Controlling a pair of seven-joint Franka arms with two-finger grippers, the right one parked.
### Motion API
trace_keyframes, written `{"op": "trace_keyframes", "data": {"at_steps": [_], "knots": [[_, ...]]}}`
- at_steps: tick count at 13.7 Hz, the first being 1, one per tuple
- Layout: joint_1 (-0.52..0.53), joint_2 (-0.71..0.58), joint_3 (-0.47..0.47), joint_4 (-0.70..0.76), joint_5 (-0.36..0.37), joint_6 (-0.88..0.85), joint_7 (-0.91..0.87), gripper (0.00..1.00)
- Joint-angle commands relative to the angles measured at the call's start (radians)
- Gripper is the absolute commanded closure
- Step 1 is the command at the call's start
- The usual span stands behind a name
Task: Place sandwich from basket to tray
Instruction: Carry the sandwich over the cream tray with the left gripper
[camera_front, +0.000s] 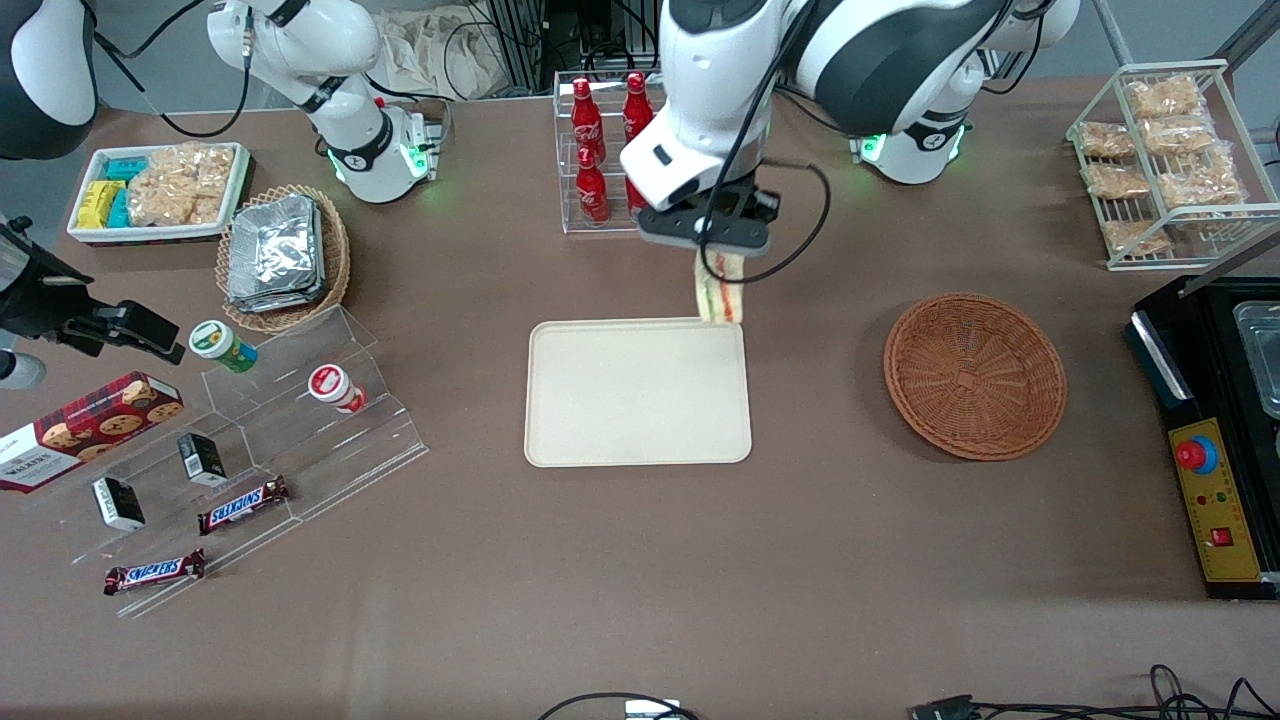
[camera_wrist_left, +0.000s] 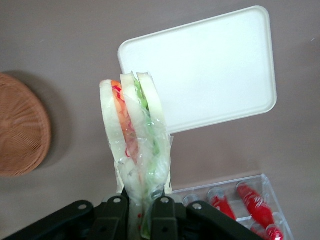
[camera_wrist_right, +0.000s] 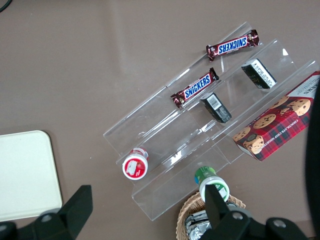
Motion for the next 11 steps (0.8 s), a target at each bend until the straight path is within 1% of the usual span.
{"op": "trace_keyframes", "data": {"at_steps": [1,3,5,8,11], "knots": [[0.003,0.025,0.000,-0.097,0.051,0.126,-0.022,1.00],[0.007,0.026,0.014,-0.220,0.059,0.278,-0.069,1.00],[0.007,0.035,0.053,-0.326,0.061,0.424,-0.100,1.00],[0.004,0.086,0.122,-0.428,0.068,0.608,-0.106,1.00],[0.003,0.149,0.140,-0.448,0.151,0.680,-0.161,1.00]]}}
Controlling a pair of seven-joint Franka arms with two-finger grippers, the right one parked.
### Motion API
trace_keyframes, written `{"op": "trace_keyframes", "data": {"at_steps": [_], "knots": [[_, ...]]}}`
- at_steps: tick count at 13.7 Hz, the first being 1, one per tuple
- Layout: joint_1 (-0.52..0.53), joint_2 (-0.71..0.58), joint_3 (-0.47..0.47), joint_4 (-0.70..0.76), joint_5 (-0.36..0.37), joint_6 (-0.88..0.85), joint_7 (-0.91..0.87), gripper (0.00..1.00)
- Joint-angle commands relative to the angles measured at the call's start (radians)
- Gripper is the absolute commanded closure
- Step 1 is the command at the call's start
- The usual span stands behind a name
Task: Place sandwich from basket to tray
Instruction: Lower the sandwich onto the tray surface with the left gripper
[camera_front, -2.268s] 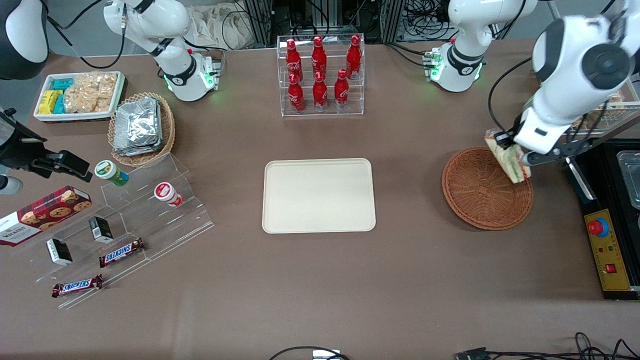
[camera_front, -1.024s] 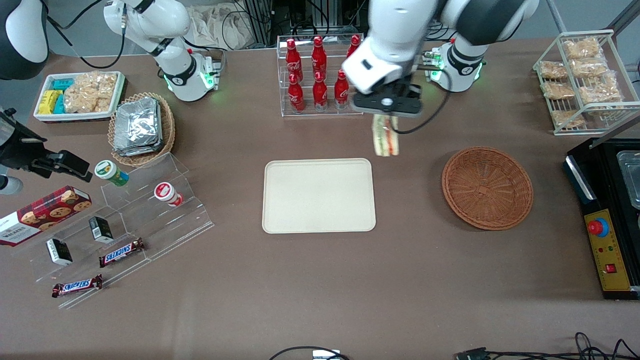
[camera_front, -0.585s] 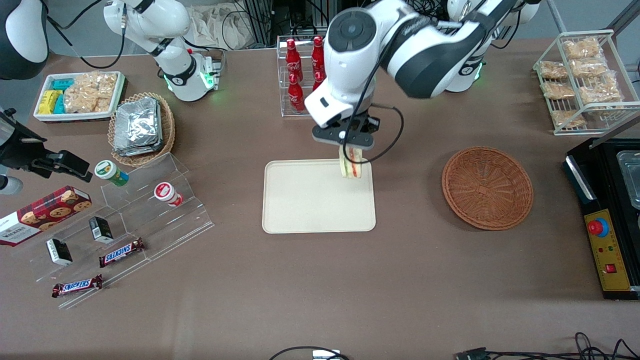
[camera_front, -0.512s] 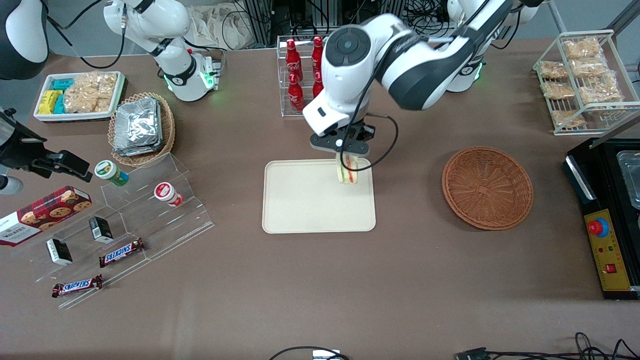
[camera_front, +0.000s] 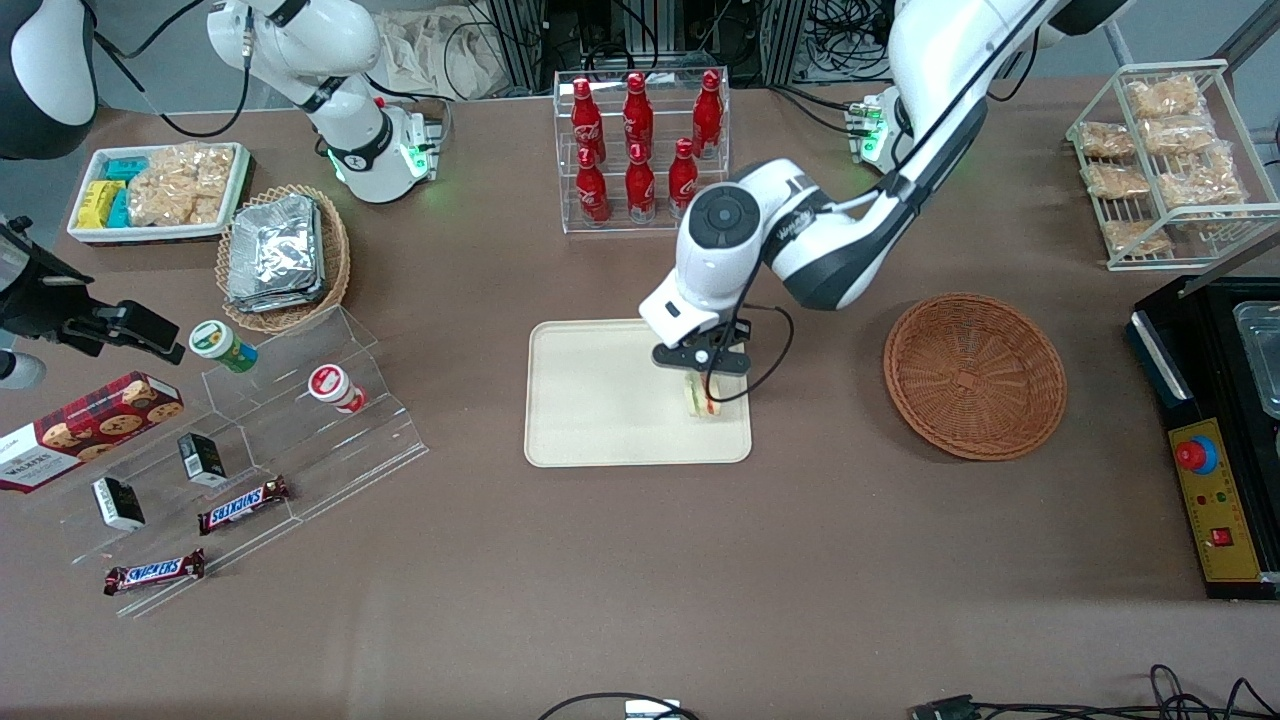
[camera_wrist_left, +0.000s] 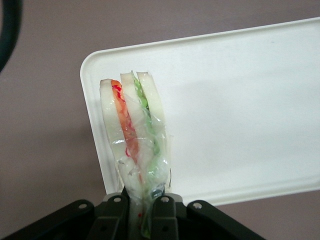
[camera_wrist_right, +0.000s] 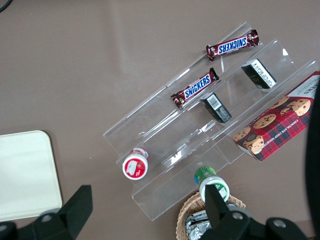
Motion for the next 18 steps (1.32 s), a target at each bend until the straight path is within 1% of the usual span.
{"op": "trace_keyframes", "data": {"at_steps": [1,4,9,12,13,14,15,18], "knots": [[0.003,0.030,-0.003,-0.022,0.071,0.056,-0.064,1.00],[0.005,0.047,0.026,-0.076,0.082,0.147,-0.063,1.00],[0.011,0.048,0.033,-0.122,0.083,0.159,-0.050,1.00],[0.031,0.050,0.033,-0.158,0.082,0.210,-0.050,1.00],[0.031,0.050,0.033,-0.157,0.080,0.210,-0.052,0.90],[0.031,0.056,0.033,-0.154,0.076,0.206,-0.055,0.31],[0.031,0.056,0.033,-0.152,0.074,0.201,-0.063,0.00],[0.031,0.054,0.033,-0.151,0.074,0.198,-0.063,0.00]]}}
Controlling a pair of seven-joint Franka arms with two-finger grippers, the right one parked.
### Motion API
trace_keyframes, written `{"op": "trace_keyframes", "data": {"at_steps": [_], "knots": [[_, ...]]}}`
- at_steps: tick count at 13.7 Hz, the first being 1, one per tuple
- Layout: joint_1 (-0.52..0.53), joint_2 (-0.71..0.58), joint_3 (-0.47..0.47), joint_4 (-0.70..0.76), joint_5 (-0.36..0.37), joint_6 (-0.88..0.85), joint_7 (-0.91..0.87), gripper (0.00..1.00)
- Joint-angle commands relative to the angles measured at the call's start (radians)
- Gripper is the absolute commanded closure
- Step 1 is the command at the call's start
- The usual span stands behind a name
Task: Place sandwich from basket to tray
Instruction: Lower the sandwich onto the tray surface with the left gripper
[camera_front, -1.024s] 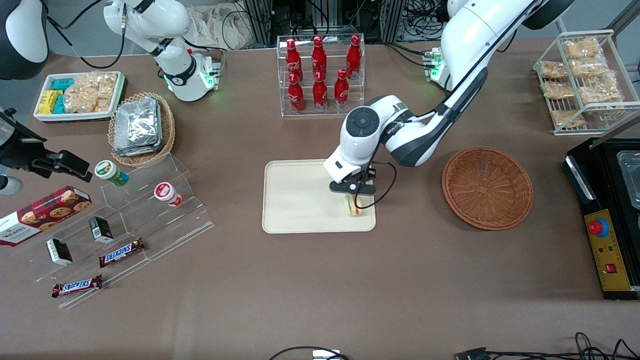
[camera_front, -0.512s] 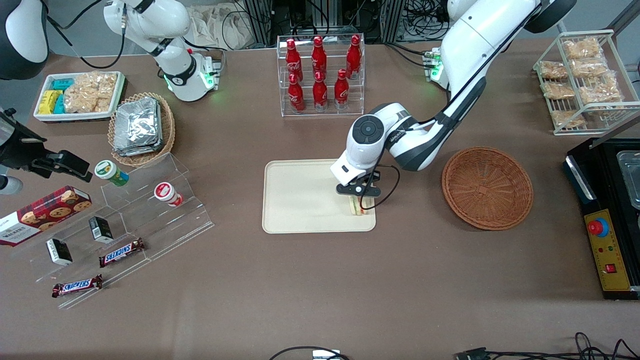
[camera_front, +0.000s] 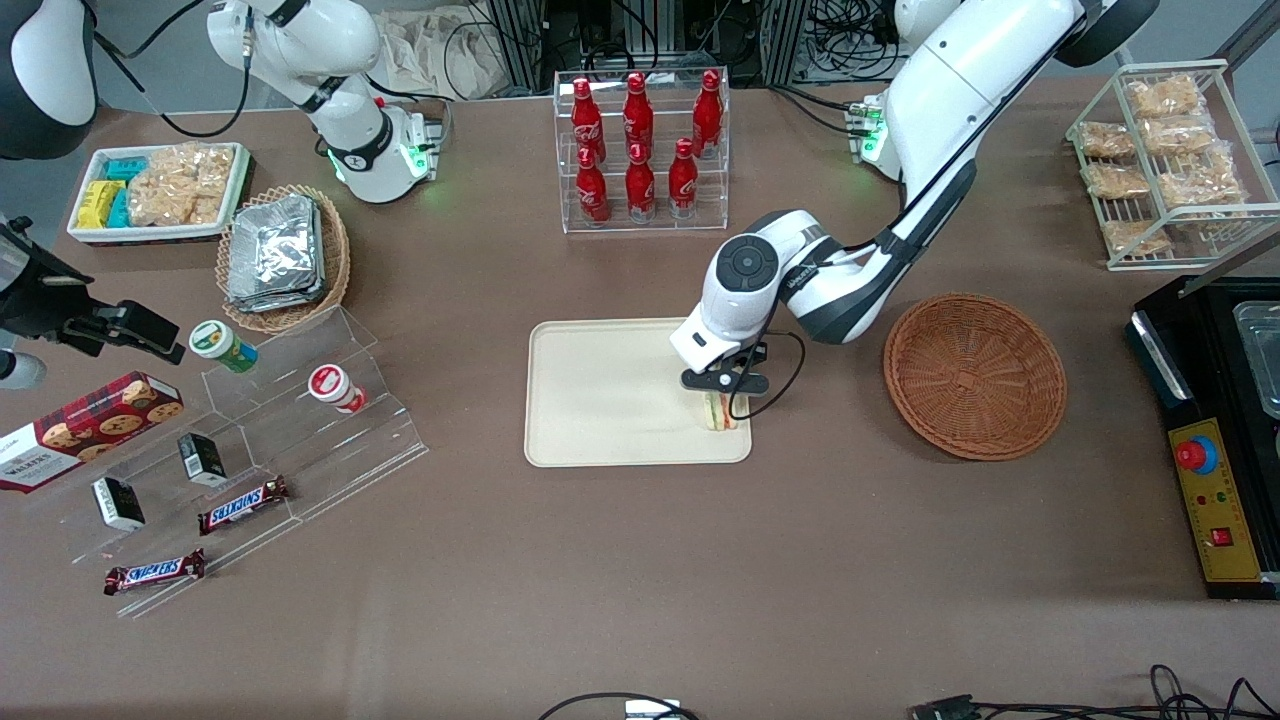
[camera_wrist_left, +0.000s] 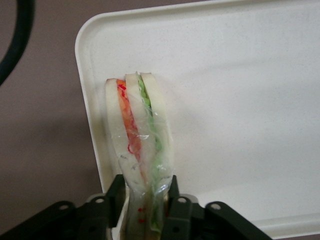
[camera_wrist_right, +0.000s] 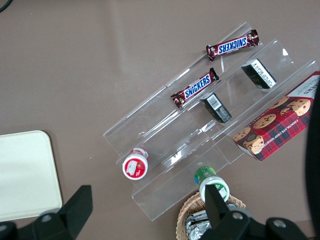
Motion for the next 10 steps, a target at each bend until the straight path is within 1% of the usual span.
{"op": "trace_keyframes", "data": {"at_steps": [1,7,10], "knots": [[0.008,-0.008,-0.006,-0.008,0.010,0.010,-0.019,0.00],[0.008,-0.017,-0.006,-0.001,0.010,0.004,-0.018,0.00],[0.008,-0.054,-0.008,0.037,-0.001,-0.023,-0.019,0.00]]}}
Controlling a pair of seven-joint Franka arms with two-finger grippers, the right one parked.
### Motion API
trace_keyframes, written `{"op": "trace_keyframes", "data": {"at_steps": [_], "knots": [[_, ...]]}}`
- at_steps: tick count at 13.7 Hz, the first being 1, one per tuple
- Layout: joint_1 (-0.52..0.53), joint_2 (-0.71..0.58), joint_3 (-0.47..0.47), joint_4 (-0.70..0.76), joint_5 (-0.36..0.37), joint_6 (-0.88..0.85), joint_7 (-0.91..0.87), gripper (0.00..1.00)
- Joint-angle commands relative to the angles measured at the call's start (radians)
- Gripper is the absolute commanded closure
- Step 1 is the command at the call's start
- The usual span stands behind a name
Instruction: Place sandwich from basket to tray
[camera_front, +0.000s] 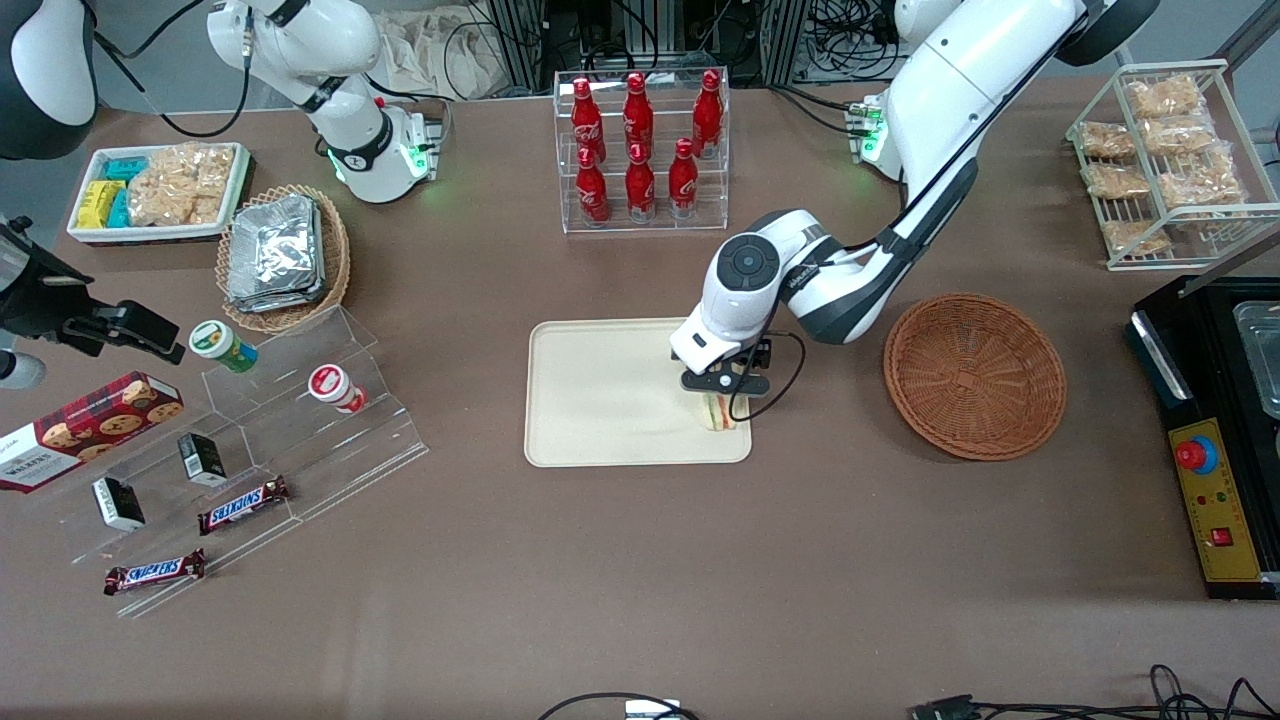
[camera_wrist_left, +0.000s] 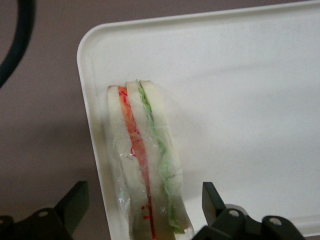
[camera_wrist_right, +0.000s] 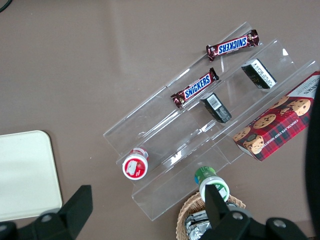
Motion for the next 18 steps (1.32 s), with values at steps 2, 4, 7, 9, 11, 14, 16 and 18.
{"op": "trace_keyframes", "data": {"at_steps": [2,4,7,9,11,14,16,18], "knots": [[0.006,-0.076,-0.010,0.084,-0.002,-0.113,-0.015,0.00],[0.005,-0.099,-0.015,0.207,-0.034,-0.260,-0.003,0.00],[0.005,-0.121,-0.030,0.426,-0.082,-0.510,0.009,0.00],[0.009,-0.145,-0.029,0.534,-0.086,-0.658,0.096,0.00],[0.058,-0.209,-0.022,0.569,-0.102,-0.767,0.216,0.00],[0.063,-0.329,0.139,0.562,-0.207,-0.874,0.363,0.00],[0.002,-0.426,0.346,0.483,-0.319,-0.876,0.472,0.00],[-0.047,-0.536,0.494,0.339,-0.355,-0.821,0.546,0.00]]}}
